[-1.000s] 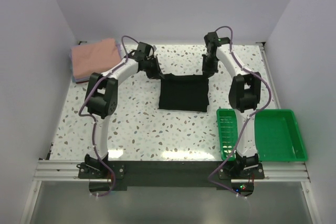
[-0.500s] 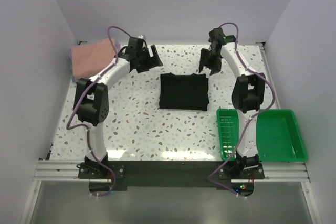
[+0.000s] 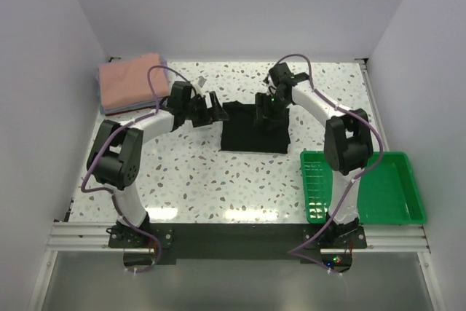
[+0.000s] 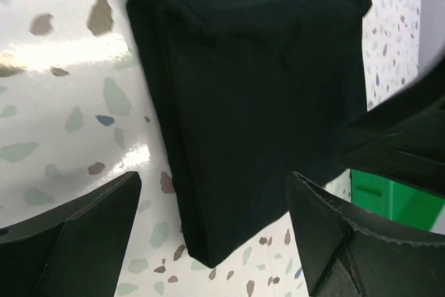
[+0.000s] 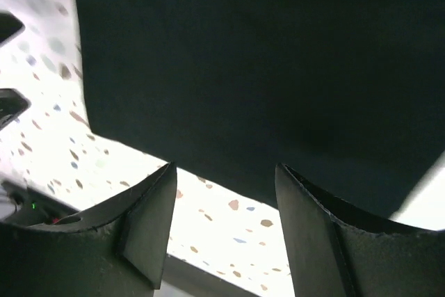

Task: Fold and stack the t-shirts
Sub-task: Neatly place the folded tshirt to the corner

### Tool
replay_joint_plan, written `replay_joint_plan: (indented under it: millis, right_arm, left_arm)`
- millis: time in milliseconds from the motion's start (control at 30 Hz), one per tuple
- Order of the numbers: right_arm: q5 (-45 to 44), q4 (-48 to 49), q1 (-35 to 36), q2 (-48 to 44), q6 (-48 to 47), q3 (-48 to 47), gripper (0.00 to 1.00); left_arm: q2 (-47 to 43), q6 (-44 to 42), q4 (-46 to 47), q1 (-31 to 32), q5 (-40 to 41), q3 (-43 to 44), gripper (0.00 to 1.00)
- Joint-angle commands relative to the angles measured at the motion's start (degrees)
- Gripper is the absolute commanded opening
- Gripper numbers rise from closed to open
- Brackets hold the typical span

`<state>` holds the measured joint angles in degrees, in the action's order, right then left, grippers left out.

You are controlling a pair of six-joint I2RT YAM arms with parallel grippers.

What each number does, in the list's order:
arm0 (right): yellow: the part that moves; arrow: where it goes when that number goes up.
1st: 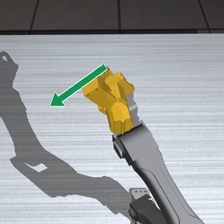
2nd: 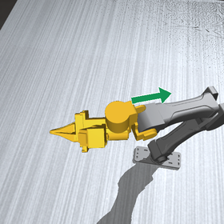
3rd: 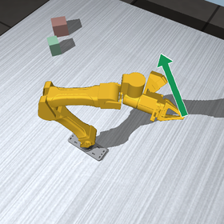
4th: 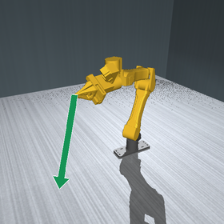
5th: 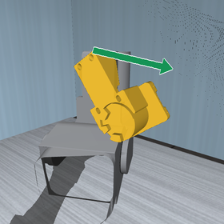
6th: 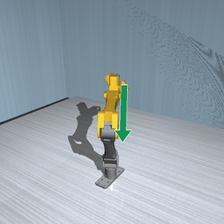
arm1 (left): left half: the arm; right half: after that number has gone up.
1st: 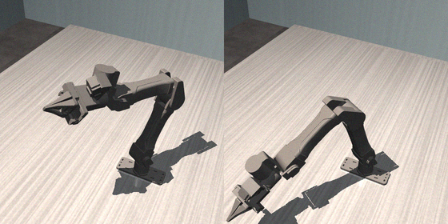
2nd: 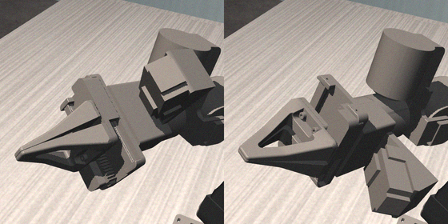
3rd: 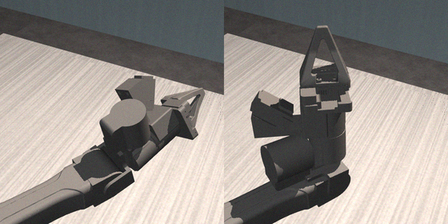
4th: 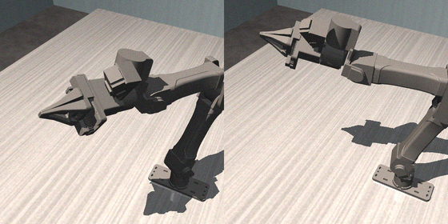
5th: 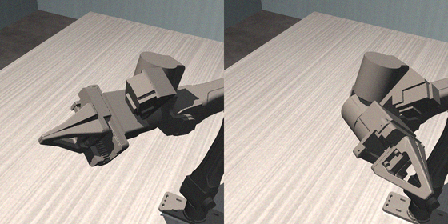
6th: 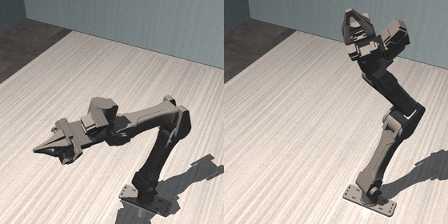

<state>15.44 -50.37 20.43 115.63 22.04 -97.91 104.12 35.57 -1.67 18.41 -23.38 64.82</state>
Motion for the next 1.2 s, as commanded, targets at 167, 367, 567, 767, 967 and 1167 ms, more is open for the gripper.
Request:
replay_joint_plan:
  millis: [167,367,567,767,967,1167]
  right_arm:
    - [2.3,3.9,-0.6,1.6,1.1,6.1,0.61]
    - [-0.5,2.6,-0.6,5.5,-0.2,6.7,0.61]
    - [-1.4,2.2,-0.7,7.0,-0.9,6.7,0.61]
    - [-1.4,1.5,-0.6,7.5,-0.9,5.5,0.61]
    - [-1.1,1.0,-0.6,7.7,-0.9,4.1,0.61]
    - [-0.3,1.2,-0.7,7.6,-0.4,3.8,0.61]
  left_arm:
    - [0.5,-1.9,14.9,0.1,-8.4,-5.6,0.90]
    - [3.8,-2.8,14.9,0.5,-7.0,-5.2,0.90]
    - [7.1,-1.6,16.6,1.3,-6.4,-4.9,0.90]
    - [9.7,1.0,18.1,1.6,-3.6,-5.8,0.90]
    - [13.2,1.1,14.2,4.3,0.7,-4.7,0.89]
    - [17.3,2.3,11.2,8.6,2.1,-2.2,0.83]
